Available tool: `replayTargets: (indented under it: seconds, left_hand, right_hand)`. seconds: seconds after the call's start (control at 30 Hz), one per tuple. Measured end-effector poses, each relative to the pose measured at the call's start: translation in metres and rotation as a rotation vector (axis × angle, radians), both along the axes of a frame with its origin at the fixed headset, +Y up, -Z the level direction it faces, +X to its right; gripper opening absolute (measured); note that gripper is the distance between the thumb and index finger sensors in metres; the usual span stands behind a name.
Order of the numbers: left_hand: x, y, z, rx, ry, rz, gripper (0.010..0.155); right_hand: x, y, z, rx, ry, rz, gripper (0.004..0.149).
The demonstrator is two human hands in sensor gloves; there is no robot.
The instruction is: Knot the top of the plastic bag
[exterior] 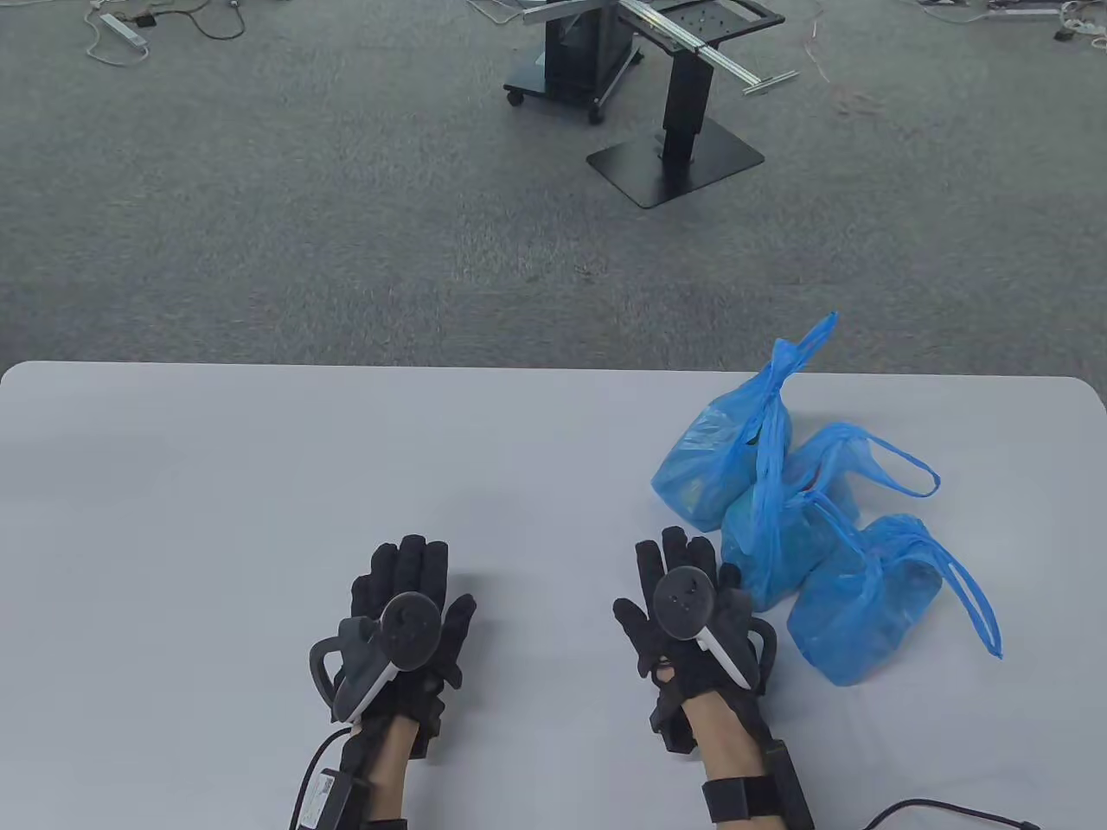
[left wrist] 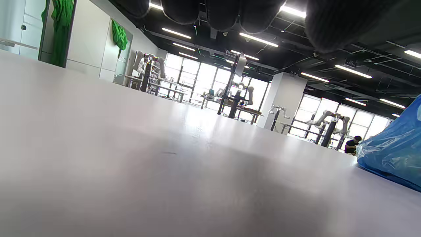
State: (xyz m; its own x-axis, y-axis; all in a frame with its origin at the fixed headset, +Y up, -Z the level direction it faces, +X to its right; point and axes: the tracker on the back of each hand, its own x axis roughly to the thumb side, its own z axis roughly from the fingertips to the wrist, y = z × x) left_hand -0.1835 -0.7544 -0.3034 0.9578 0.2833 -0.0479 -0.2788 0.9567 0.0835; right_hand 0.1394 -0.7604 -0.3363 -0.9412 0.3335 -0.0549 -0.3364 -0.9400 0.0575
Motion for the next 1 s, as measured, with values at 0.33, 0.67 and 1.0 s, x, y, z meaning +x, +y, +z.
replayTargets:
  seconds: [0.33,0.67,1.0]
  left_hand:
    - [-0.0020,-0.0009,-0.0004,-0.007,0.008,0.001,0.075]
    - [-0.0016,-0.0002,0.0002,0.005,0.006,0.005,0.075]
    - [-0.0002,0.0005,0.0001,0.010,0.003,0.000,0.076]
  right_hand:
    - [-0.0015,0.0011,-0.0001,0.010,0.005,-0.007,0.077]
    - [-0.0017,0.0011,0.0028,0.035,0.012,0.012,0.076]
    - [-0.0048,0.0101,0.0082,0.093,0.012,0.037,0.077]
